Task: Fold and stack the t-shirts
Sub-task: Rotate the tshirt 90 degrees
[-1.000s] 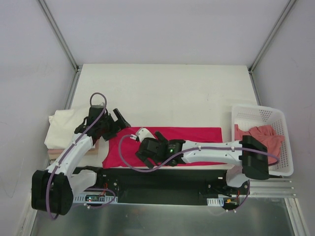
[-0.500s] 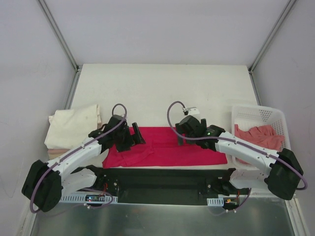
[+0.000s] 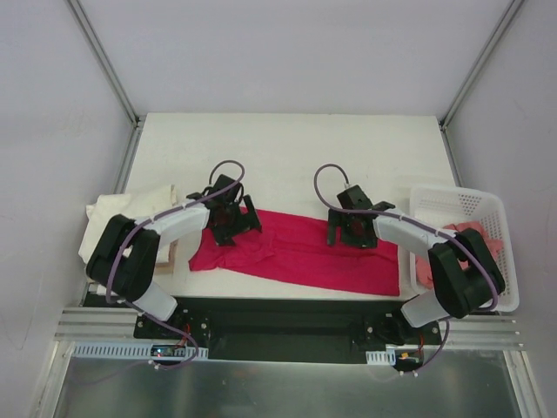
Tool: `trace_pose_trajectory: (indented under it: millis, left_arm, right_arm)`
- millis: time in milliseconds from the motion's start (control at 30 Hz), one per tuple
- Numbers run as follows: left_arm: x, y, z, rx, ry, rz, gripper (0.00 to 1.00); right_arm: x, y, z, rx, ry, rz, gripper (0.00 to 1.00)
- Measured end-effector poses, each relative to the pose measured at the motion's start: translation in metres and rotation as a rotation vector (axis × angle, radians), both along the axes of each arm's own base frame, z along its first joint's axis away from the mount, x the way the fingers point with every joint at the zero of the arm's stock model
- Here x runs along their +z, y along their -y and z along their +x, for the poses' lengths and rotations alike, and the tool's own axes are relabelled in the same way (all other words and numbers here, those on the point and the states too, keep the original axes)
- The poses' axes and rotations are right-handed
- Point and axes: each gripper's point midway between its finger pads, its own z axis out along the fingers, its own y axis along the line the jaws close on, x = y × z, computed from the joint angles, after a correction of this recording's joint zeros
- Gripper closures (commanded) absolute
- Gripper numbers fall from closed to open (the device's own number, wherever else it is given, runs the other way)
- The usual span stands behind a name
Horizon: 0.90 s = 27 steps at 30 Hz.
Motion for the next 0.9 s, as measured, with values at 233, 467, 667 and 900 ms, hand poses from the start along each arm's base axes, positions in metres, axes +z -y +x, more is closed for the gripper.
trace_pose_trajectory:
  millis: [233,467,667,900]
  left_arm:
    - [0.004,0.033,0.11,-0.047,0.045,-0.006,0.01]
    - [0.02,0.097,0.242,-0.129,0.148,-0.22,0.01]
    - [0.029,0.138,0.294,-0.192,0.225,-0.346,0.01]
    - [0.028,0.152,0.305,-0.201,0.253,-0.374,0.01]
  right_arm:
    - [0.002,-0.021,-0.015,0.042,0.02,0.15,0.04]
    - [0.009,-0.121,-0.084,0.366,-0.05,0.334,0.04]
    - [0.017,-0.183,-0.138,0.561,-0.149,0.431,0.04]
    - [0.025,-0.177,-0.136,0.55,-0.144,0.393,0.04]
